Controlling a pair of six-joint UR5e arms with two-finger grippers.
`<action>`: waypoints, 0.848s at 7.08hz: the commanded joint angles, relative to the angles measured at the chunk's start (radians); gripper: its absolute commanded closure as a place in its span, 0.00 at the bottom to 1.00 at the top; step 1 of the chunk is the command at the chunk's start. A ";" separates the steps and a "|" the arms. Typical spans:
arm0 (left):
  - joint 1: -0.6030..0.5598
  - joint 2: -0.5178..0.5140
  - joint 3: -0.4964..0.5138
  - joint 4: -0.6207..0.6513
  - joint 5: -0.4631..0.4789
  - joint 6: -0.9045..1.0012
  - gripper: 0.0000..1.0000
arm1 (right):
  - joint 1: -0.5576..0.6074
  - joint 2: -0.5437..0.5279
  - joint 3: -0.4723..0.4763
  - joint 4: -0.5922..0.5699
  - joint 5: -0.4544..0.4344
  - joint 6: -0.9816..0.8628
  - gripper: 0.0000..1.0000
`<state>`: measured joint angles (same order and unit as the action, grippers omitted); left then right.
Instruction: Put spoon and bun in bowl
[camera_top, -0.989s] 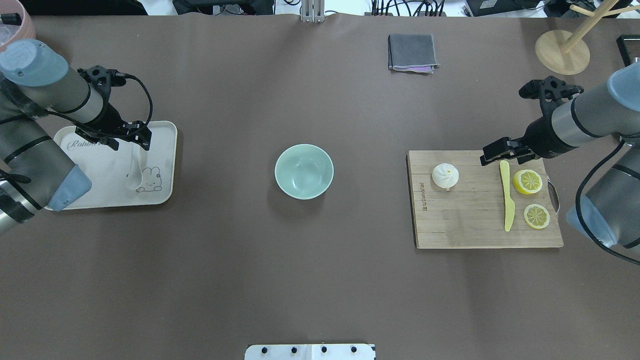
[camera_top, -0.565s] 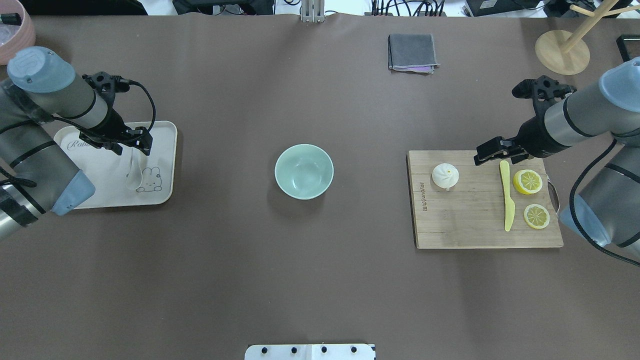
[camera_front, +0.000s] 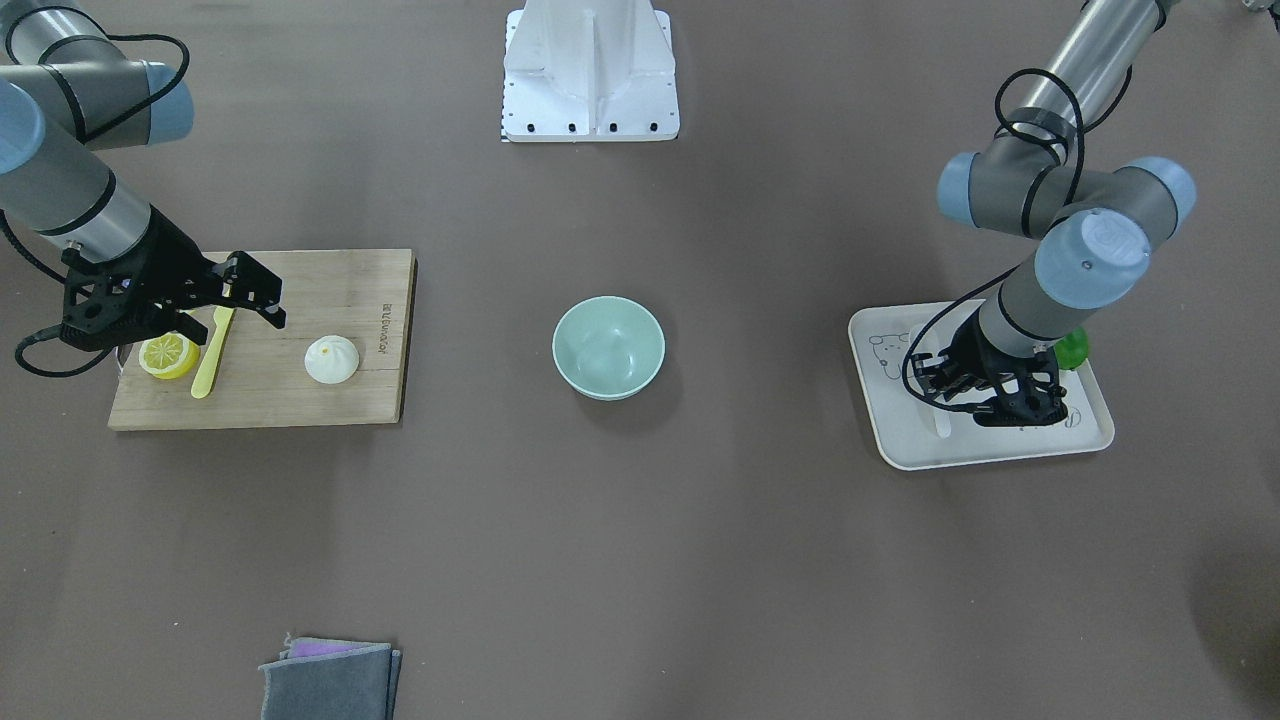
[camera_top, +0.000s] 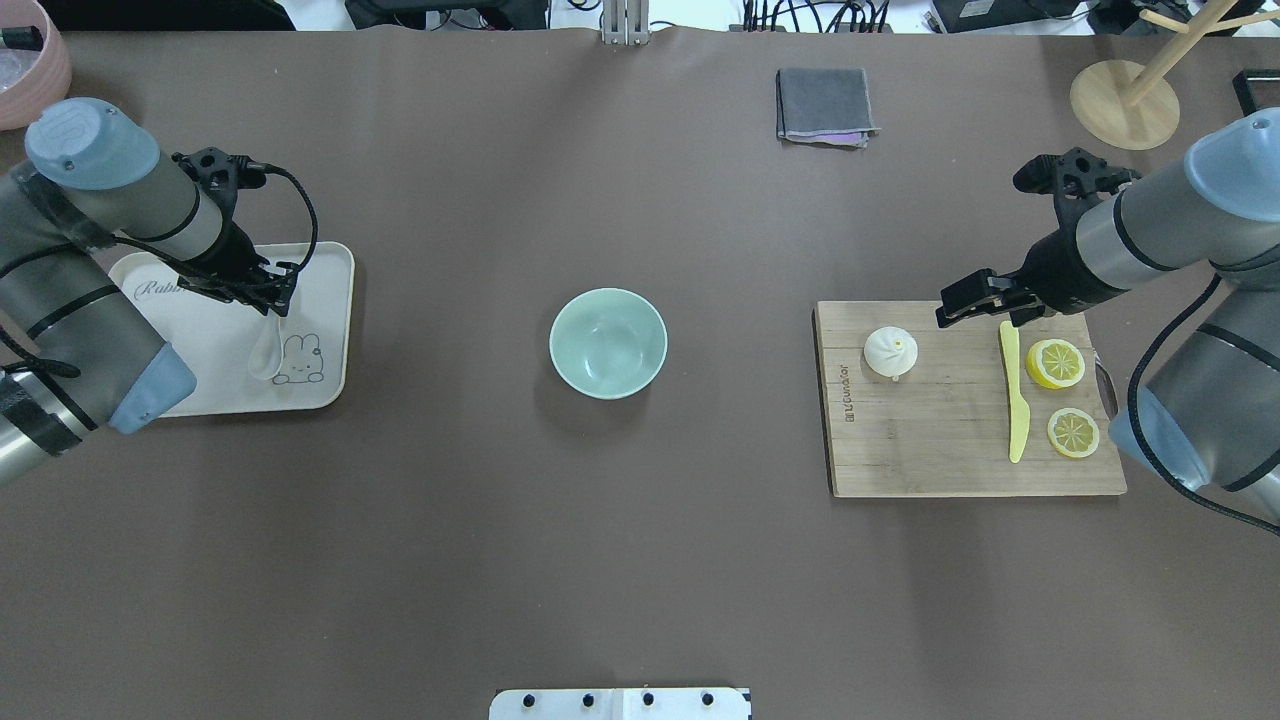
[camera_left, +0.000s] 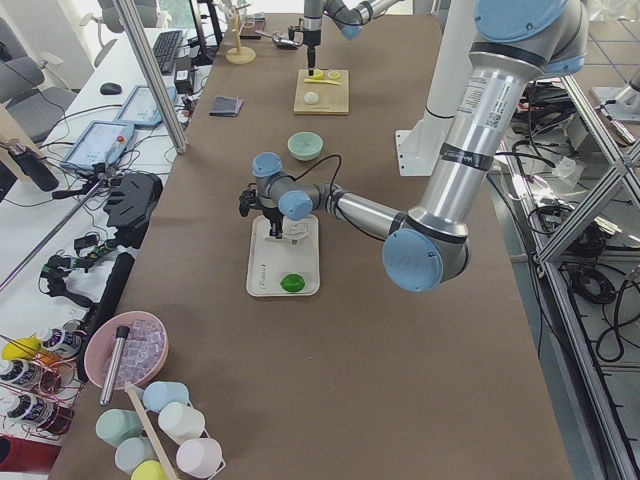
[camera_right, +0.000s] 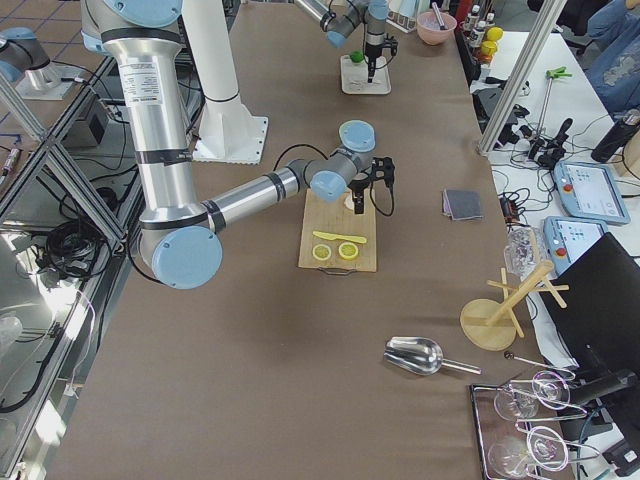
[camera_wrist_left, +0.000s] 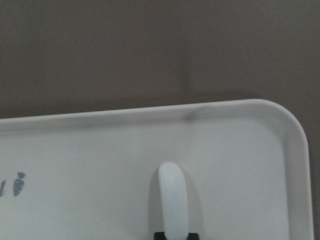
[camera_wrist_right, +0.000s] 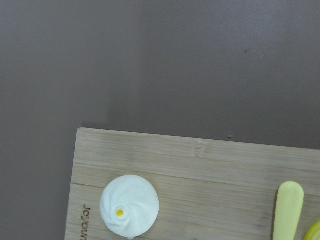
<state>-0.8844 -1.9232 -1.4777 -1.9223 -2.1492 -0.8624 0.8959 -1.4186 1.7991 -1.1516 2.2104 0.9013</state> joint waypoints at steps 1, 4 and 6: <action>0.001 -0.046 -0.067 0.018 -0.008 -0.004 1.00 | -0.003 0.036 -0.012 -0.007 -0.017 0.014 0.01; 0.072 -0.264 -0.084 0.075 -0.002 -0.237 1.00 | -0.092 0.127 -0.093 0.003 -0.152 0.068 0.01; 0.161 -0.382 -0.023 0.069 0.073 -0.335 1.00 | -0.129 0.161 -0.144 0.009 -0.155 0.100 0.01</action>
<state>-0.7781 -2.2303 -1.5386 -1.8494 -2.1234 -1.1375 0.7889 -1.2745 1.6800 -1.1458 2.0623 0.9881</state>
